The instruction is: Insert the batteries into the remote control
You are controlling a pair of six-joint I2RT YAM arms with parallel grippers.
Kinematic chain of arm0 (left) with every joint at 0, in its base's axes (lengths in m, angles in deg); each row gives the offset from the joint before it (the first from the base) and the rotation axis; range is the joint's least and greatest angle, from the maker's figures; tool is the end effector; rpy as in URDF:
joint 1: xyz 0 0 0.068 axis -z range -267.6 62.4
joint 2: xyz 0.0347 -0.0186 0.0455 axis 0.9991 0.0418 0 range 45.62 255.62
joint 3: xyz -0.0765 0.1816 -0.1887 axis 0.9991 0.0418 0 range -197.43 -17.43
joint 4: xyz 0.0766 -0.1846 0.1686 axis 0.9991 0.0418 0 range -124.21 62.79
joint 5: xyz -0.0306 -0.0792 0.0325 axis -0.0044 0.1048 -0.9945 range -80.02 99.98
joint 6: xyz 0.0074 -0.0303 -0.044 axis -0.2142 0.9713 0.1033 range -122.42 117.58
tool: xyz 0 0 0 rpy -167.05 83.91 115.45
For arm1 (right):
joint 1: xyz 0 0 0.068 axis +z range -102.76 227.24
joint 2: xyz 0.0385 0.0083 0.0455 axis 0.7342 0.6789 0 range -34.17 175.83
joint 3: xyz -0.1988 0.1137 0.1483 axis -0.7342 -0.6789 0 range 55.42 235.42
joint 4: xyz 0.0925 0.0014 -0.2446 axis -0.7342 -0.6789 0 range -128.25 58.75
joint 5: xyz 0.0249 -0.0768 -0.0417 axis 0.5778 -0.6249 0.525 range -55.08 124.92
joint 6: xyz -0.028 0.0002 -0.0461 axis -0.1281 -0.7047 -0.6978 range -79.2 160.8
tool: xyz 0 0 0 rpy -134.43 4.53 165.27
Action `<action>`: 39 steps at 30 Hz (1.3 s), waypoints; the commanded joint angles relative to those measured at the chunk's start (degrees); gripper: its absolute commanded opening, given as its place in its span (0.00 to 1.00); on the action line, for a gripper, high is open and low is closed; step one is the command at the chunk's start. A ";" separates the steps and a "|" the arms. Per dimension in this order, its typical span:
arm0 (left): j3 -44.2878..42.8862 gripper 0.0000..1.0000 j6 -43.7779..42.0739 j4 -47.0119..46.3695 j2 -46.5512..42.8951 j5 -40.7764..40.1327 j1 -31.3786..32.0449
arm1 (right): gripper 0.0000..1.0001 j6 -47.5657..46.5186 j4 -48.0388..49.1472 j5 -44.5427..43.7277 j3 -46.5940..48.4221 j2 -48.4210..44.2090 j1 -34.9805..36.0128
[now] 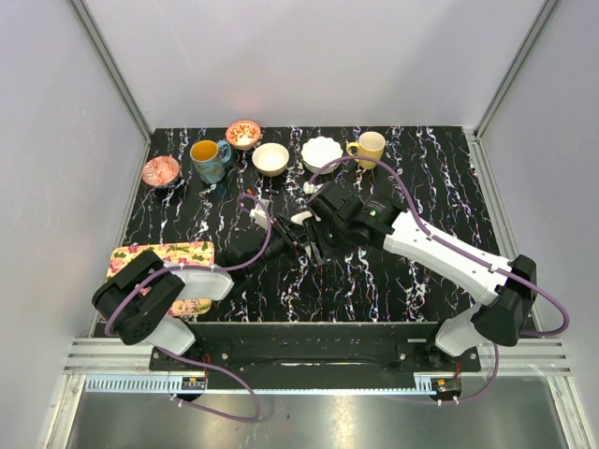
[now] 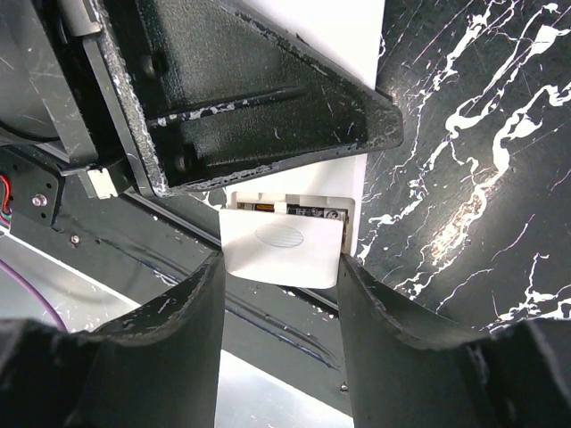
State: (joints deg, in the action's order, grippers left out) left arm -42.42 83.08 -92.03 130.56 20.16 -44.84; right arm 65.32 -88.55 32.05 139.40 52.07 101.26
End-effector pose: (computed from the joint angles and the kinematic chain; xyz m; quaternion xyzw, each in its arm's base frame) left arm 0.2015 -0.1949 0.1903 -0.2040 0.6904 -0.6498 0.2441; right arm 0.1808 0.2462 0.3328 -0.2392 0.9345 0.1474 0.2186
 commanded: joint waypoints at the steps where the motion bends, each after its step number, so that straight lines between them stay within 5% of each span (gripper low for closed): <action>1: -2.34 0.00 2.49 -4.23 -1.10 -0.24 0.74 | 0.38 0.45 0.79 -5.04 -0.14 0.42 -0.05; 39: -1.29 0.00 1.17 -1.59 -2.15 -3.49 1.18 | 0.37 1.59 0.17 -5.65 -0.49 -0.63 -0.05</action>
State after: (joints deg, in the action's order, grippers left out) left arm -42.44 83.12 -90.79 130.54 17.34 -44.05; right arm 66.78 -88.18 29.36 138.83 52.15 101.35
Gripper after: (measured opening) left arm 0.256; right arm 0.534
